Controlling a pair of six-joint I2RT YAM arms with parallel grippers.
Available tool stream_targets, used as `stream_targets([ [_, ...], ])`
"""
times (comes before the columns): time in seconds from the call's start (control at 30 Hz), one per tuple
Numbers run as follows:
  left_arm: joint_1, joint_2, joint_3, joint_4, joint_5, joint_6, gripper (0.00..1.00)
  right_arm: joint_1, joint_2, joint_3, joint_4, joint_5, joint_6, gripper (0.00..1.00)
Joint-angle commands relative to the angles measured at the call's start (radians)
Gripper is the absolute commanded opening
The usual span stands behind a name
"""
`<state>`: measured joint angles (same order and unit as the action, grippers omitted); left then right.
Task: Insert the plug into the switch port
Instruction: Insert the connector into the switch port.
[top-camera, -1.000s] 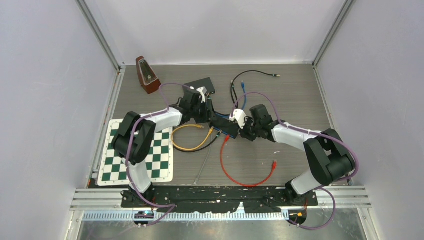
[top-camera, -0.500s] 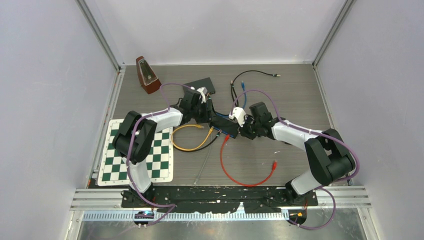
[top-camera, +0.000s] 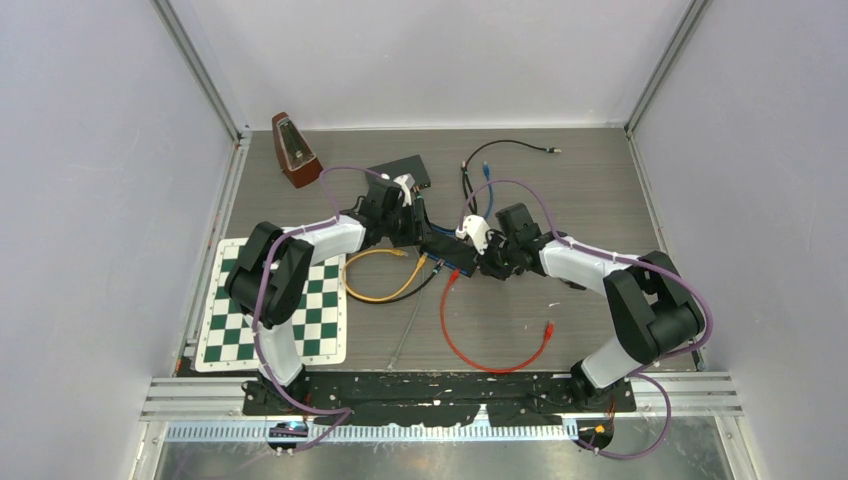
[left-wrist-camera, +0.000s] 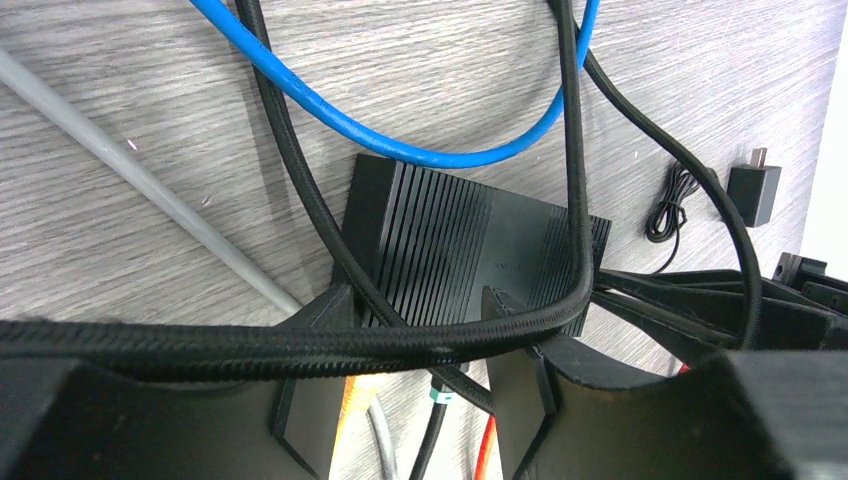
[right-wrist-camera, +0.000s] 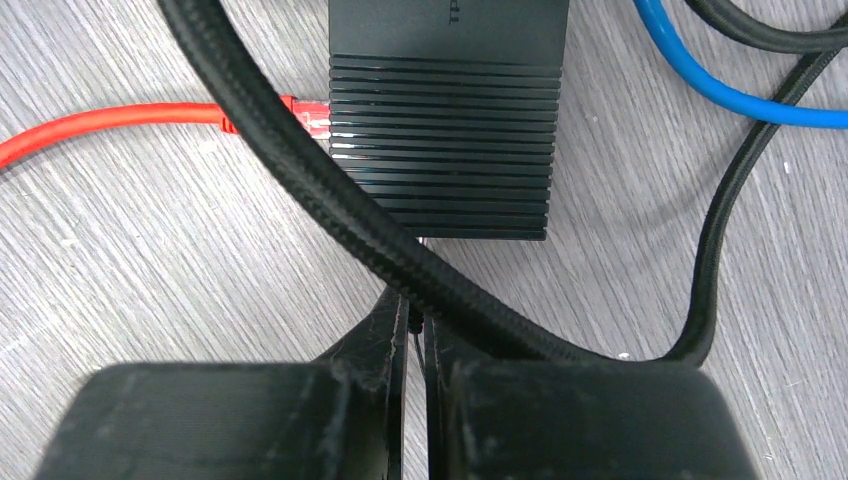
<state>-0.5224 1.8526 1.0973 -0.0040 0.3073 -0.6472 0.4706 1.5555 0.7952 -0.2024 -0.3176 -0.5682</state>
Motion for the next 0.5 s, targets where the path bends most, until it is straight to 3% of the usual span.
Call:
stream_targets([
  [0.0, -0.005, -0.019, 0.01, 0.047, 0.031, 0.003, 0.52, 0.011, -0.011, 0.039, 0.051, 0.023, 0.019, 0.05],
  [0.47, -0.007, -0.029, -0.036, 0.093, 0.055, -0.034, 0.5, 0.013, -0.024, 0.075, 0.009, -0.042, -0.032, 0.05],
])
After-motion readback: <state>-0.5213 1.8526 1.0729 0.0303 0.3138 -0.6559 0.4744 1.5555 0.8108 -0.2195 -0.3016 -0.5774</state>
